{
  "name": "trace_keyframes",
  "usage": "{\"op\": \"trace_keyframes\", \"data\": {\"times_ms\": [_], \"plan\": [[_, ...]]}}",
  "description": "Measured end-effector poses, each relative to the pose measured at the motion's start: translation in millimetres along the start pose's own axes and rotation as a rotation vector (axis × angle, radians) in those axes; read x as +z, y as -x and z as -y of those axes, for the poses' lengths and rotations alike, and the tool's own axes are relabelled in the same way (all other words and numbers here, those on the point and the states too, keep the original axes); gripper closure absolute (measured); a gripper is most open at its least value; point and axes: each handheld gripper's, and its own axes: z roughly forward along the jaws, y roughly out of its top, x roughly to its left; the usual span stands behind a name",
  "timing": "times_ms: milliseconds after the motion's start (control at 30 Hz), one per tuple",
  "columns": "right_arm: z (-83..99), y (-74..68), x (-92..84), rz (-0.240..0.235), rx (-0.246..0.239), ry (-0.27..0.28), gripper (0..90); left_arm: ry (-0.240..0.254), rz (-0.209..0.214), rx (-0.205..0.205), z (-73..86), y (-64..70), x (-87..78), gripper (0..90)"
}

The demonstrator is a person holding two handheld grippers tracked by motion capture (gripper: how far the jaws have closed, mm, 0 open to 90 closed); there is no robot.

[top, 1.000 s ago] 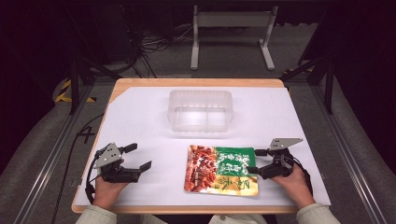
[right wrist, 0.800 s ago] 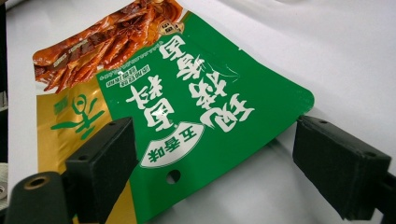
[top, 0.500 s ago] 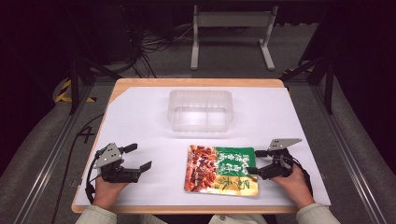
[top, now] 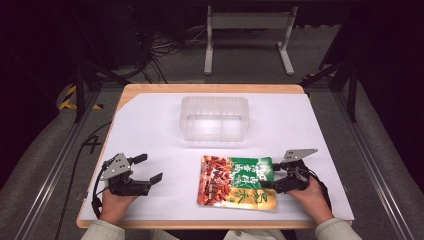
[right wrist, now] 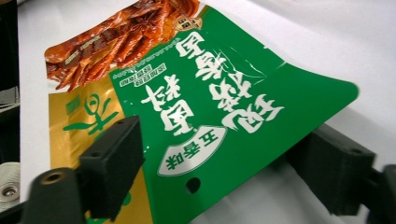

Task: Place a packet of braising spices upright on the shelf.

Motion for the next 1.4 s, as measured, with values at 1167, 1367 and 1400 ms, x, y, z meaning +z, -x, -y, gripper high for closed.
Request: {"op": "trace_keyframes", "data": {"times_ms": [1167,1367,1400], "plan": [[-57.4,-39.2,-36.5,-0.063,-0.109,0.038,90.0,0.049,-0.009,-0.006,-7.2,5.6,-7.7,11.9],[-81.9,-56.2,-51.9,-0.073,-0.179,0.057,90.0,0.057,-0.013,0.042,-15.9,11.6,-9.9,11.8],[-87.2,-60.0,-55.5,-0.072,-0.195,0.060,90.0,0.058,-0.013,0.049,-17.6,13.4,-10.1,11.8]]}}
